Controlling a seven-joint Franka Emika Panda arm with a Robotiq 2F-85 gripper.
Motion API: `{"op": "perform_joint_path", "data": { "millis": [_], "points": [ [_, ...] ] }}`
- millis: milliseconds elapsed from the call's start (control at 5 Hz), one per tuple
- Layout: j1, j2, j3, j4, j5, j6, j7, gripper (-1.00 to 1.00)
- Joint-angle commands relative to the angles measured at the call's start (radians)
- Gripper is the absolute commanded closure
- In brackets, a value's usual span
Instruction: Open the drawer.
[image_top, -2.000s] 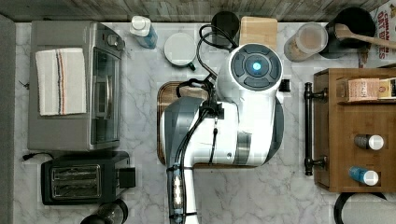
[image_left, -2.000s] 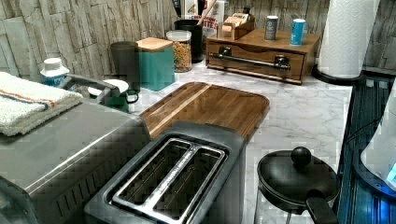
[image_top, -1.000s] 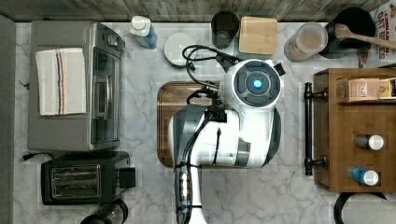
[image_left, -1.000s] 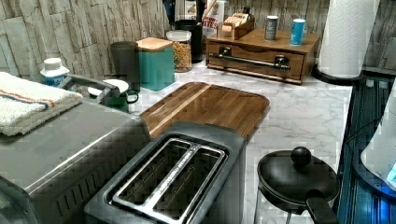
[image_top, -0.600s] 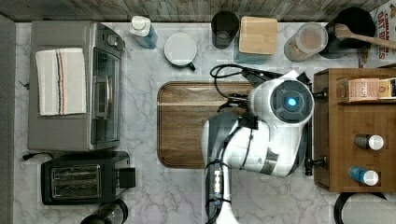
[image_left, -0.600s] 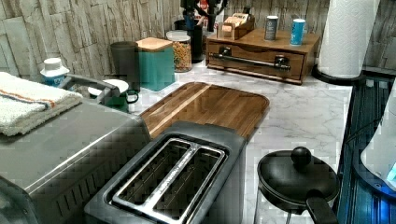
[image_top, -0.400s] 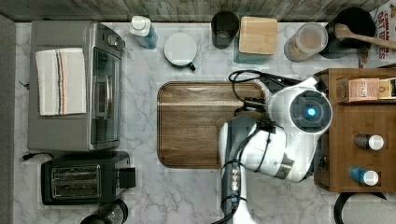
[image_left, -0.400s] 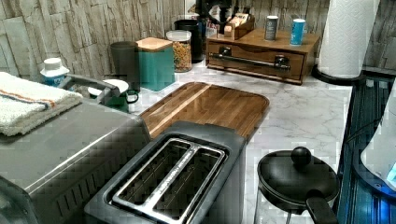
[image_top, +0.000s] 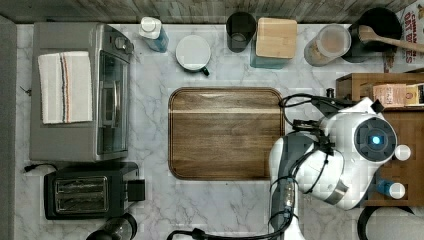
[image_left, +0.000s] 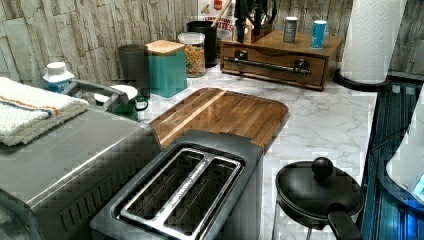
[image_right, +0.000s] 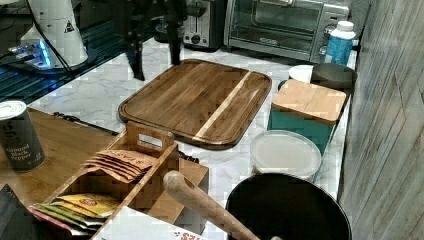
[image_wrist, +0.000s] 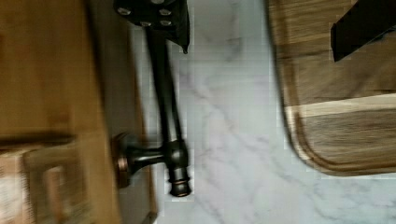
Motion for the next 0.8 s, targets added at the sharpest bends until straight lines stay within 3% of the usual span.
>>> {"op": "perform_joint_path", "data": {
  "millis": [200,800],
  "points": [
    [-0.024,0.051,0.015,0.026,-0.041,0.114,-0.140,-1.00],
    [-0.034,0.126,-0.017,0.042,-0.195,0.171,-0.077,-1.00]
  ]
}}
